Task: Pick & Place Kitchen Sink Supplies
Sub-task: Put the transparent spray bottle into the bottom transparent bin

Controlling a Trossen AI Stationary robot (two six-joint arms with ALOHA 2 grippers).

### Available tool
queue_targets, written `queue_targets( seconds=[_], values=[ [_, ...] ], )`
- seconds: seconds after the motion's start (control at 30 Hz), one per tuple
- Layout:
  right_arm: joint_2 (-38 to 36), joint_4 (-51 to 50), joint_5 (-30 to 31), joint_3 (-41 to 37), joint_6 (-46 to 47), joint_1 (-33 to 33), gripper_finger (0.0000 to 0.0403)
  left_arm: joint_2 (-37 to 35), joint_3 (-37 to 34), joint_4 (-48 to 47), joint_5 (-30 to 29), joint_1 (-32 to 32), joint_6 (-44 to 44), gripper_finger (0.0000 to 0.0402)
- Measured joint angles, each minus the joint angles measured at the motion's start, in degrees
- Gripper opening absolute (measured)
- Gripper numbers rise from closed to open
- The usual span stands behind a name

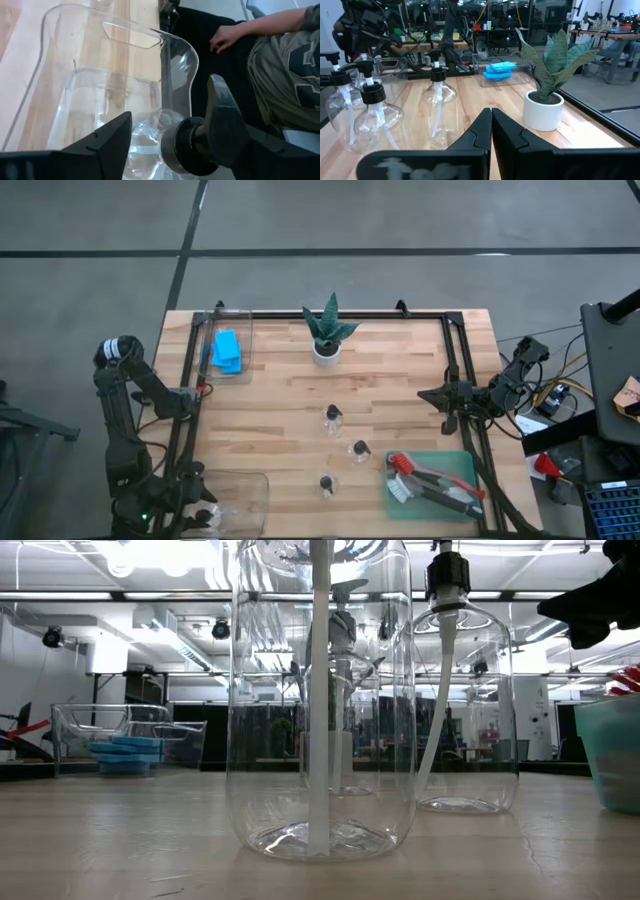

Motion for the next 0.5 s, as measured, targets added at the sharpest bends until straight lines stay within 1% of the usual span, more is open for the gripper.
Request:
queue_targets(
  seconds=[0.1, 0.2, 0.5],
  values=[
    [0.0, 0.0, 0.0, 0.0, 0.0, 0.0, 0.0008, 0.0, 0.0, 0.7, 1.0, 0.0, 0.2, 0.0299],
    [0.0, 0.0, 0.0, 0.0, 0.0, 0.0, 0.0008, -0.1, 0.2, 3.3, 2.3, 0.0, 3.1, 0.0311],
    [0.0, 0.0, 0.0, 0.0, 0.0, 0.0, 0.0008, -1.6, 0.2, 2.4, 3.3, -0.1, 5.4, 0.0314]
  ],
)
